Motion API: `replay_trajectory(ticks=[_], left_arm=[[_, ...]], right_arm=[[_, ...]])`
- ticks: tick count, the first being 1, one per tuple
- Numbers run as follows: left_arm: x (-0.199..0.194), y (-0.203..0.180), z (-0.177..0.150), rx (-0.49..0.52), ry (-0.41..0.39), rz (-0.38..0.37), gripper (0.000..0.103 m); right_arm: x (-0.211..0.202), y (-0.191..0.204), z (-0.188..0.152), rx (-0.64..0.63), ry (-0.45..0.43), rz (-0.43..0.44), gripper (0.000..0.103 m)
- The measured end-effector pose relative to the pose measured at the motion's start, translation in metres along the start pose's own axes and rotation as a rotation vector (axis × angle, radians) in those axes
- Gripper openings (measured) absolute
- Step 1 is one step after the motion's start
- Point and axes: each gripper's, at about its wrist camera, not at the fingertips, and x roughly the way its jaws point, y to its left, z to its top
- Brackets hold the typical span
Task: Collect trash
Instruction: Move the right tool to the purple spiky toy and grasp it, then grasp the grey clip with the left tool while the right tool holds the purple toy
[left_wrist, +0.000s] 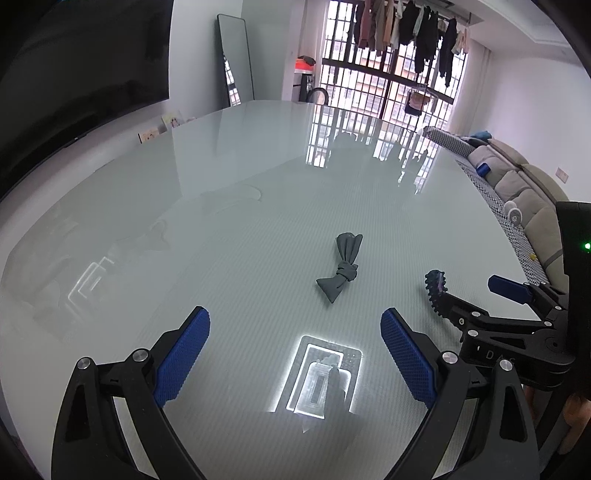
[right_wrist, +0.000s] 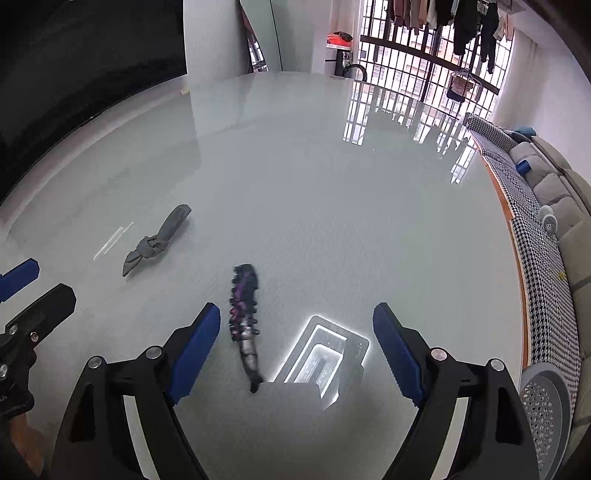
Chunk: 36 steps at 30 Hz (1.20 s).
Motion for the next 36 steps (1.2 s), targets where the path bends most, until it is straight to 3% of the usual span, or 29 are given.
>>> replay_trajectory(ticks=[11,15,19,24,26,36], left_arm=[[0.000,0.001,0.000,0.000,0.000,0.009,0.092],[0.003,0.000,0.000,0.005,0.007,0.017,0.092],[0.008,-0.001,-0.001,0.011,0.014,0.030,0.092],[0.013,-0.004,-0.002,0.021,0.022,0.046,0.092],[0.014,-0.005,-0.003,0.023,0.025,0.051,0.092],[0.018,-0.014,0.001,0.047,0.045,0.047,0.092]], right_arm=[[0.007,0.000,0.000,0.010,0.011,-0.011,0.079],[0.011,0.003,-0.004,0.000,0.025,-0.013,0.060],[0.012,0.003,-0.005,-0.002,0.020,0.003,0.052],[0.011,0.004,-0.006,-0.008,0.021,0.035,0.025],[0.010,0.004,-0.006,-0.011,0.023,0.050,0.020],[-0.009,-0.016,-0.013,0.075,-0.033,0.066,0.020]])
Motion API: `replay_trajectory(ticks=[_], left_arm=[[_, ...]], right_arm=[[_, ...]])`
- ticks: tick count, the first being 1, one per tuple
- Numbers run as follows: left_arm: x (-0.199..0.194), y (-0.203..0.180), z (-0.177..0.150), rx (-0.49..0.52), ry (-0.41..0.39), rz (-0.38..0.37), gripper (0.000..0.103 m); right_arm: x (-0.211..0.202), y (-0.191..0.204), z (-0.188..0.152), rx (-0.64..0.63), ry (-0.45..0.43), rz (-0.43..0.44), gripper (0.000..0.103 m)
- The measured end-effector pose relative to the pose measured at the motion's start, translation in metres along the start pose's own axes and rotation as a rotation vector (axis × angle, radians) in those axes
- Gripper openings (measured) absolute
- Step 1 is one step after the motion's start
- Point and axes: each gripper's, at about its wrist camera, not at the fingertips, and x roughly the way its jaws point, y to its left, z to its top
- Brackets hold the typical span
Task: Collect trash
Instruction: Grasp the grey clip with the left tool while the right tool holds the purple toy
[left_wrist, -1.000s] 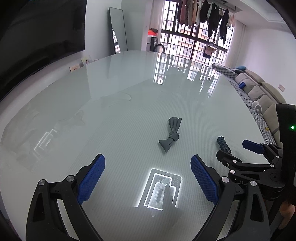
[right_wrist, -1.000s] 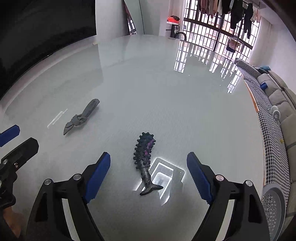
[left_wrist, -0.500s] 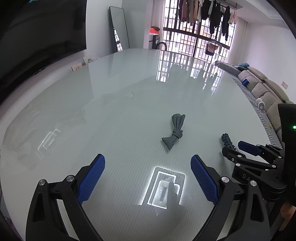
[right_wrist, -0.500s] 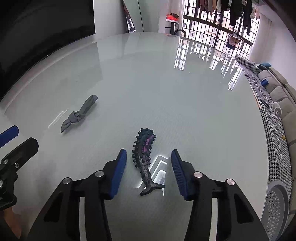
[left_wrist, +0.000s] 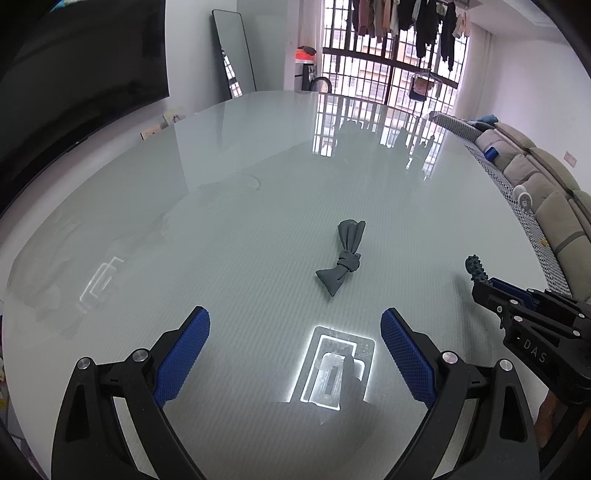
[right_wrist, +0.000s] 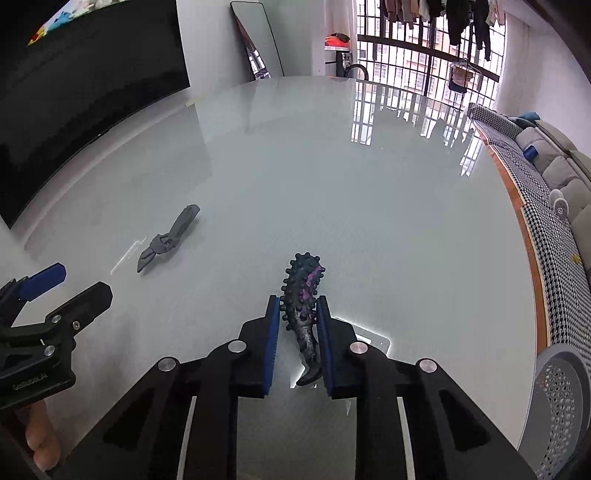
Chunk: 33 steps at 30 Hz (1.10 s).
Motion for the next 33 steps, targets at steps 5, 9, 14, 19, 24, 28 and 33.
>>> replay_trajectory(ticks=[5,9,14,19,24,28,33], left_arm=[[0.009,-0.012,0.006,0.040,0.023,-0.005,0.092],[0.020,-0.015,0.018,0.046,0.016,0.005,0.092],[0.038,-0.017,0.031,0.065,0.027,0.028,0.092],[0.058,-0.018,0.032,0.053,0.089,0.006,0.089],[0.064,-0.026,0.028,0.084,0.111,0.013,0.074],[0.058,-0.027,0.027,0.082,0.098,-0.019,0.049],[0.047,-0.038,0.016,0.117,0.081,-0.043,0.017]], right_arm=[[-0.004,-0.017,-0.007,0.058,-0.015,-0.007,0.020],[-0.007,-0.022,-0.009,0.083,-0.032,0.000,0.020],[-0.006,-0.025,-0.011,0.091,-0.036,0.011,0.020],[-0.006,-0.029,-0.011,0.105,-0.043,0.017,0.020],[-0.006,-0.031,-0.012,0.113,-0.042,0.020,0.020],[-0.006,-0.032,-0.010,0.118,-0.034,0.022,0.020],[-0.004,-0.033,-0.007,0.122,-0.028,0.023,0.020]])
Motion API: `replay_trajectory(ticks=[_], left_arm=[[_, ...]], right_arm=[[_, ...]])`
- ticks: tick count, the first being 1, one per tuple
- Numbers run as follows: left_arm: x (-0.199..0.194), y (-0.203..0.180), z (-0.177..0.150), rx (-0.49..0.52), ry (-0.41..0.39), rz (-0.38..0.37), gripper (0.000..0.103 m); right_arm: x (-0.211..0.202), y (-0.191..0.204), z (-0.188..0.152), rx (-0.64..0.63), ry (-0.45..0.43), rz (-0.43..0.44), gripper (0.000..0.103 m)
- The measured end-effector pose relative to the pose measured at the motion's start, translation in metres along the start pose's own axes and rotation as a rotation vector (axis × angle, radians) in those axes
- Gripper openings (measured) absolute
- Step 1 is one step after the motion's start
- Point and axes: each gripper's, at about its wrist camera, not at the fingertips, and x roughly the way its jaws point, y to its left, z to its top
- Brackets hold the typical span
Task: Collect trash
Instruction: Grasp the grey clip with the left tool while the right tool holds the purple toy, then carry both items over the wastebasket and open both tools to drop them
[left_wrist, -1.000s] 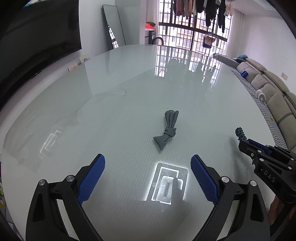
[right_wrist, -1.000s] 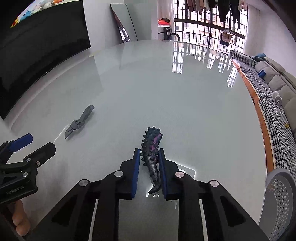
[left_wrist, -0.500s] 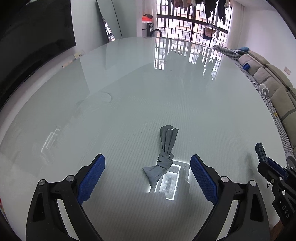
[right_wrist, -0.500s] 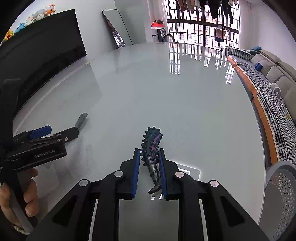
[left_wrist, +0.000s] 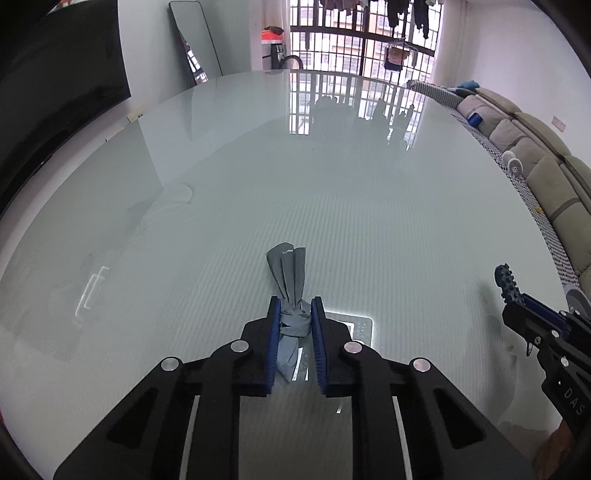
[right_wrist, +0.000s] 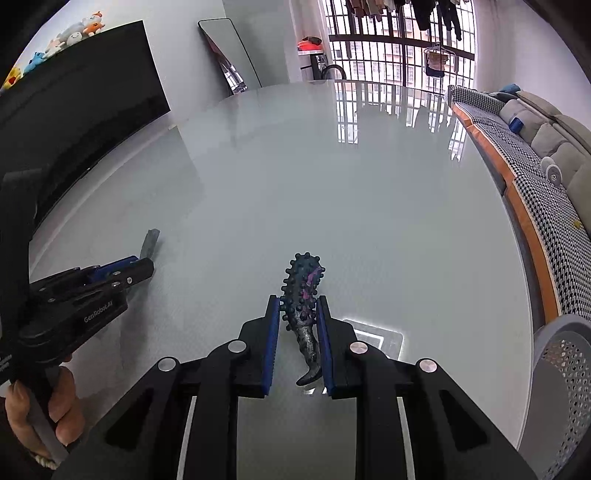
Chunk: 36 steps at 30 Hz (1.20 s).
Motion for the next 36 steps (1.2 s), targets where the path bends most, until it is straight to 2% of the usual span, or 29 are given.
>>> replay_trajectory(ticks=[12,18,23,27,36], left_arm=[[-0.021,-0.003,-0.008,-0.002,-0.037,0.001,0.016],[-0.047,-0.016,-0.017,0.014,-0.067,-0.017,0.016],[-0.067,-0.037,-0.032,0.027,-0.076,-0.057,0.016],[-0.080,-0.070,-0.040,0.054,-0.081,-0.114,0.016],[-0.100,-0.182,-0.047,0.169,-0.100,-0.296,0.016]], right_arm=[[-0.005,0.001,-0.002,-0.004,-0.012,-0.001,0.020],[-0.023,-0.004,-0.015,0.002,-0.016,0.006,0.020],[-0.048,-0.026,-0.036,0.036,-0.022,-0.013,0.020],[-0.072,-0.054,-0.057,0.070,-0.024,-0.051,0.020],[-0.134,-0.149,-0.111,0.191,-0.041,-0.204,0.020]])
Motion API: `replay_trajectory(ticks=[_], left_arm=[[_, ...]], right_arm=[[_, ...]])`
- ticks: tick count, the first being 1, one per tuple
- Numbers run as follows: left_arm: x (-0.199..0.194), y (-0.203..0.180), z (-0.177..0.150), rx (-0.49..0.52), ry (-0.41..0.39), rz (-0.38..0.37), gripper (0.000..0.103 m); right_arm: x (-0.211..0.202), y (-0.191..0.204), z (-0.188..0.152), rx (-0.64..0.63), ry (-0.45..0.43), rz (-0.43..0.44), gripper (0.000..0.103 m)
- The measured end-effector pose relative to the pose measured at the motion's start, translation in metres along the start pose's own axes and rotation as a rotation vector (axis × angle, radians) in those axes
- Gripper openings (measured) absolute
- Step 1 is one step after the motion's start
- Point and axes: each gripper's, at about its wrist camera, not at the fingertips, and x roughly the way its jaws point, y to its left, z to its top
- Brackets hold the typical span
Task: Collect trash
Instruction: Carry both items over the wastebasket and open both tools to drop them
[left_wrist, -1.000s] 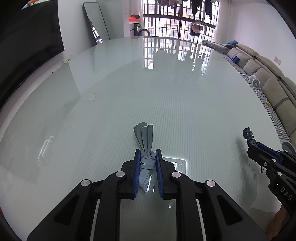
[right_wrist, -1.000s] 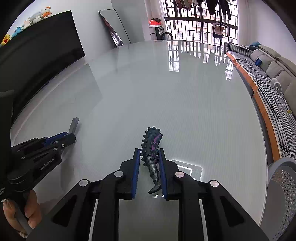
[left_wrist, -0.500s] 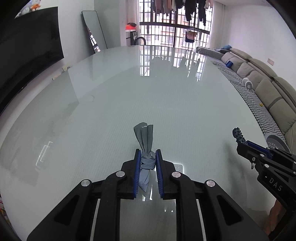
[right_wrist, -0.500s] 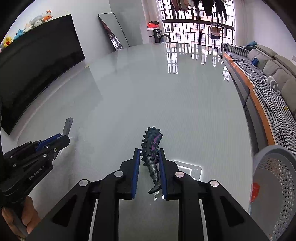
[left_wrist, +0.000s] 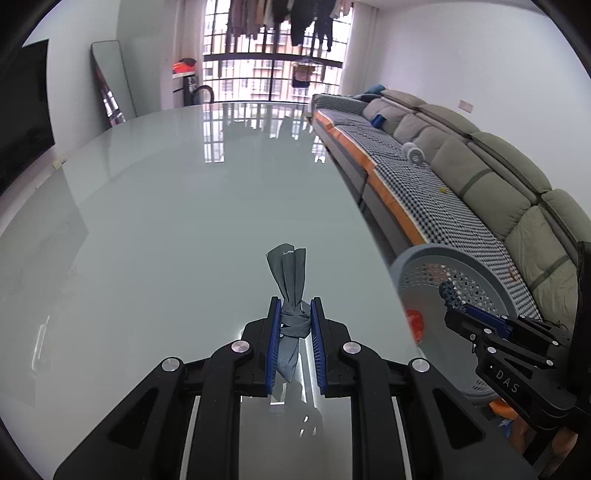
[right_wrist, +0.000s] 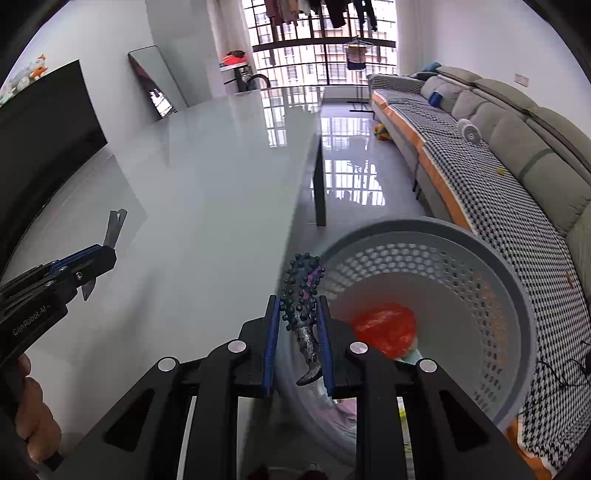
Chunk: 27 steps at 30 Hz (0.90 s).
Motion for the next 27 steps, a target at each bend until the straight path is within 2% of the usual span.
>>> replay_trajectory(ticks=[8,14,20,21,22,23,24,25,27], left_arm=[[0.029,-0.085,0.003,0.117,0.038,-0.085,0.016],[0.051,-0.120,0.000,0.151,0.082,-0.109,0.017],[0.063,-0.142,-0.002,0.176,0.114,-0.088,0.018],[0.064,-0.145,-0.001,0.178,0.115,-0.084,0.019],[0.065,-0.146,-0.001,0.179,0.118,-0.079,0.024],[0.067,-0.150,0.000,0.179,0.119,-0.074,0.028],[0.067,-0.150,0.000,0.179,0.119,-0.067,0.039],[0.067,-0.151,0.002,0.178,0.113,-0.056,0.052],[0.064,-0.151,0.002,0.173,0.091,-0.037,0.063]], right_arm=[[-0.013,-0.087,-0.026,0.103,0.009,-0.053,0.020],[-0.006,-0.118,-0.030,0.122,0.029,-0.041,0.020],[-0.004,-0.138,-0.031,0.144,0.021,-0.021,0.020],[-0.004,-0.141,-0.031,0.149,0.016,-0.015,0.022],[-0.003,-0.142,-0.030,0.153,0.010,-0.013,0.026],[-0.004,-0.144,-0.030,0.158,0.002,-0.014,0.035],[-0.005,-0.147,-0.030,0.163,-0.008,-0.015,0.047],[-0.007,-0.147,-0.030,0.167,-0.021,-0.015,0.051],[-0.008,-0.150,-0.030,0.172,-0.033,-0.013,0.052]])
